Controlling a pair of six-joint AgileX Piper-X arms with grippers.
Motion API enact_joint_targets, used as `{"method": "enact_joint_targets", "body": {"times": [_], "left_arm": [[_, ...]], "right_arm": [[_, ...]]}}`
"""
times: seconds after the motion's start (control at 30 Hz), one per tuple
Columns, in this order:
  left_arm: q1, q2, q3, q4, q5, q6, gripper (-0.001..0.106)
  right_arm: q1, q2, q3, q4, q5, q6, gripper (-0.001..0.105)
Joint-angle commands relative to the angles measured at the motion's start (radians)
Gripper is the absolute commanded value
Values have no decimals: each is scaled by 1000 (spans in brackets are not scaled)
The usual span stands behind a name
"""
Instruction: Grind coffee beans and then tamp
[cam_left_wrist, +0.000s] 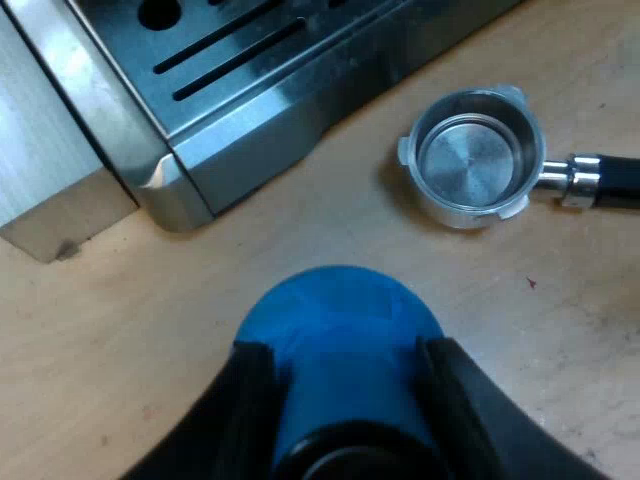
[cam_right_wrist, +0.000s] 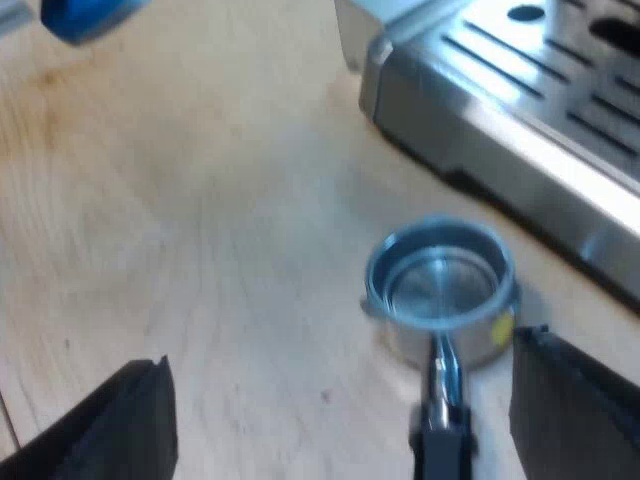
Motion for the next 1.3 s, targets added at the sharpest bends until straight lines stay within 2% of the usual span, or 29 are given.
{"method": "enact_joint_targets", "body": {"times": [0.03, 0.23, 0.37, 0.43, 0.53, 0.67, 0.73, 0.87, 0.93, 1.07, 1.13, 1.3], "left_arm": [[1, -4, -7, -2, 12, -1, 1], [-86, 1, -7, -36, 12, -1, 1], [-103, 15, -7, -48, 12, -1, 1], [-122, 96, -7, -95, 55, -1, 1], [-122, 160, -15, -118, 74, -1, 1], [-122, 228, -46, -146, 96, -1, 1], [-122, 280, -81, -166, 120, -1, 1], [-122, 318, -109, -166, 120, -1, 1], [-124, 386, -142, -175, 125, -1, 1], [-124, 425, -145, -196, 130, -1, 1], [-124, 438, -145, -201, 154, -1, 1], [-174, 495, -145, -239, 168, -1, 1]], "right_arm": [[3, -32, -7, 66, 36, -1, 70], [3, -51, 21, 76, 95, -3, 70], [3, -50, 48, 54, 100, -5, 70], [3, -45, 113, -71, 100, -38, 70], [3, -29, 128, -113, 100, -50, 70], [3, 3, 128, -151, 89, -58, 70], [3, 42, 128, -205, 54, -83, 70], [3, 89, 128, -263, 51, -83, 70], [3, 116, 128, -283, 51, -83, 70], [3, 132, 128, -303, 51, -79, 70], [3, 133, 128, -309, 51, -79, 70], [3, 133, 128, -309, 51, -79, 70]]}}
